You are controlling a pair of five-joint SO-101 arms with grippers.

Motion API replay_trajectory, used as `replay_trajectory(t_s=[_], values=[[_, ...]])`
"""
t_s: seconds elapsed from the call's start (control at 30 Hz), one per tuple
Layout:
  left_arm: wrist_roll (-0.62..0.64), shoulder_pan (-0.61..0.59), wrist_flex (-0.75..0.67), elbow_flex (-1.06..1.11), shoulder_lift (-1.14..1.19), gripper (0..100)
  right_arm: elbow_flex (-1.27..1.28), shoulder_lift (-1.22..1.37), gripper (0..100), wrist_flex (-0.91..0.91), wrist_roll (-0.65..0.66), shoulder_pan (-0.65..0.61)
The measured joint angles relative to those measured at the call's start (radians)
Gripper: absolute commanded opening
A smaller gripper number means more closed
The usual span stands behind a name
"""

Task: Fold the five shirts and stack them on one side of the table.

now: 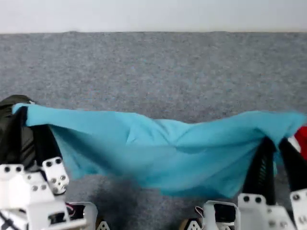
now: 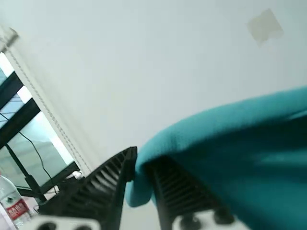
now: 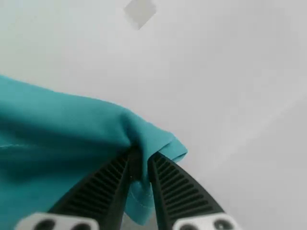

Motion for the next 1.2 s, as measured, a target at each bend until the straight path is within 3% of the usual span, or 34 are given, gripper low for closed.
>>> replay_trajectory(t_s=[0.27,0.5,0.67,0.77,0.97,1.2], values=[[0.000,0.000,0.000,-0.072,-0.002,0,-0.002,-0.020,1.0,-0.109,0.005,0.052],[0.000,0.000,-0.003,0.006,-0.002,0,0.052,0.026,1.0,-0.147,0.005,0.051],[0.000,0.002,-0.003,0.117,-0.002,0,0.216,0.092,1.0,-0.132,0.005,0.043],[0.000,0.002,-0.003,0.184,-0.002,0,0.393,0.115,1.0,-0.158,0.005,-0.025],[0.000,0.002,-0.038,0.365,0.000,0,0.809,0.135,1.0,-0.394,0.003,-0.087],[0.005,0.002,-0.365,0.713,0.017,0,1.209,0.138,1.0,-0.802,0.003,-0.114]])
